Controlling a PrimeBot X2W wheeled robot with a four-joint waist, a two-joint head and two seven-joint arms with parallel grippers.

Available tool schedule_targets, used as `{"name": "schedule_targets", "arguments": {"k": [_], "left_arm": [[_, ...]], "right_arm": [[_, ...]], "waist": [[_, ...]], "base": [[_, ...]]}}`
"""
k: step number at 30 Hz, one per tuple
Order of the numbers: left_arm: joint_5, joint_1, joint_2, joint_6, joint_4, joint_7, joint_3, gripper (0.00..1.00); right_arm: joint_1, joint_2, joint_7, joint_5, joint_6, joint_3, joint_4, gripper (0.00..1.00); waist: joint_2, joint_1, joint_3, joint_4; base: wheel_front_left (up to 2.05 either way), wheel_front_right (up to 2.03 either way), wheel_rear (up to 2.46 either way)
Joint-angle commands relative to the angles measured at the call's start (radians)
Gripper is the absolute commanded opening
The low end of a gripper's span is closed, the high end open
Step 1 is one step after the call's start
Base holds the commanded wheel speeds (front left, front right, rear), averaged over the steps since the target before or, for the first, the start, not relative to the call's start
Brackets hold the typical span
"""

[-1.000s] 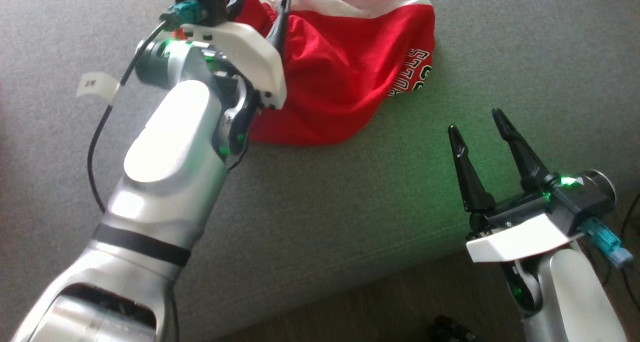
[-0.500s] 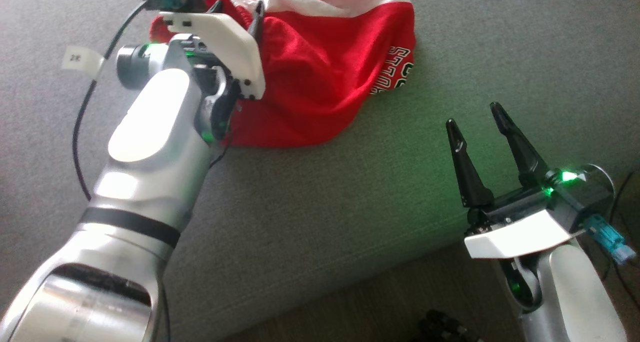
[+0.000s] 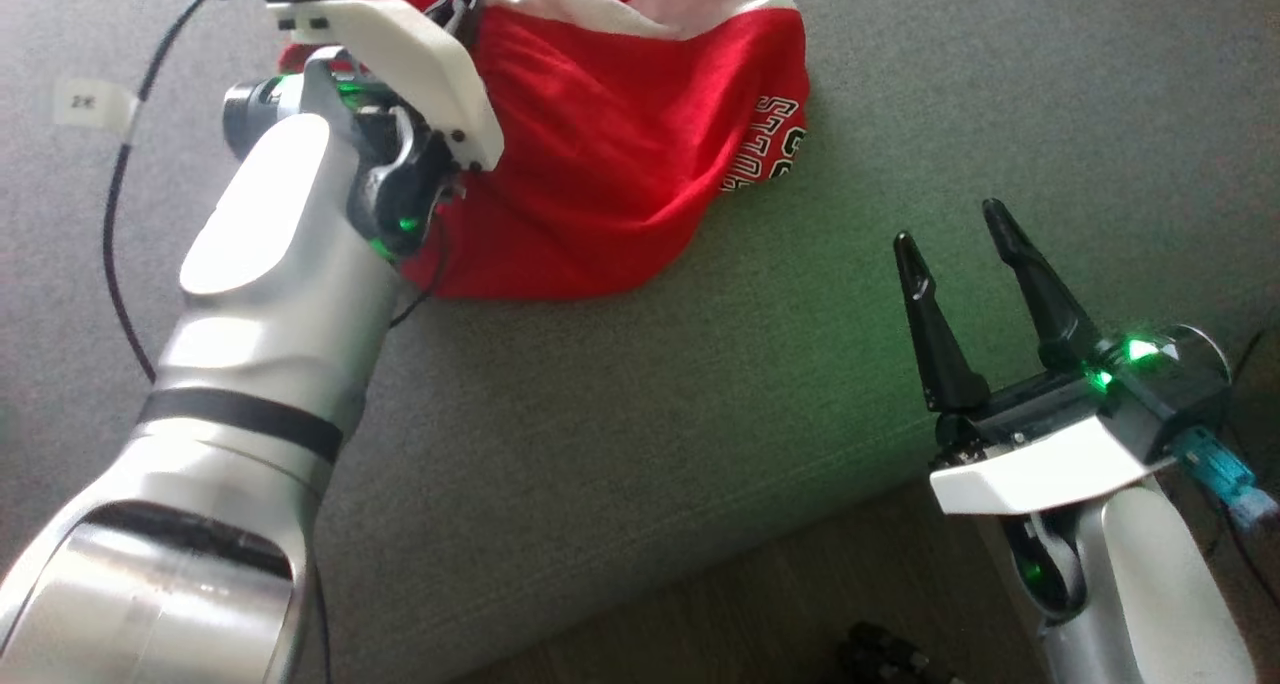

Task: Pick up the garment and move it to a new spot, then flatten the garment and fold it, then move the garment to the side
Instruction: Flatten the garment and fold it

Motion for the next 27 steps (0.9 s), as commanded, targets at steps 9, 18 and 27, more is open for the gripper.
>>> {"name": "schedule_targets", "arguments": {"k": [9, 18, 27], "left_arm": [[-0.347, -0.150, 0.012, -0.041, -0.245, 0.122, -0.064, 0.00], [-0.619, -0.279, 0.012, 0.054, -0.464, 0.155, -0.131, 0.00], [-0.797, -0.128, 0.047, 0.149, -0.659, 0.190, -0.238, 0.00]], "right_arm": [[0.001, 0.001, -0.006, 0.029, 0.000, 0.014, -0.021, 1.00], [0.029, 0.001, -0.006, 0.024, 0.000, -0.006, -0.020, 1.00], [0.061, 0.001, -0.006, 0.005, 0.000, -0.088, -0.052, 1.00]], "waist": [[0.0000, 0.0000, -0.093, -0.016], [0.0000, 0.0000, -0.173, -0.035], [0.0000, 0.0000, -0.183, 0.112]], "base": [[0.00, 0.00, 0.00], [0.00, 0.00, 0.00], [0.00, 0.00, 0.00]]}}
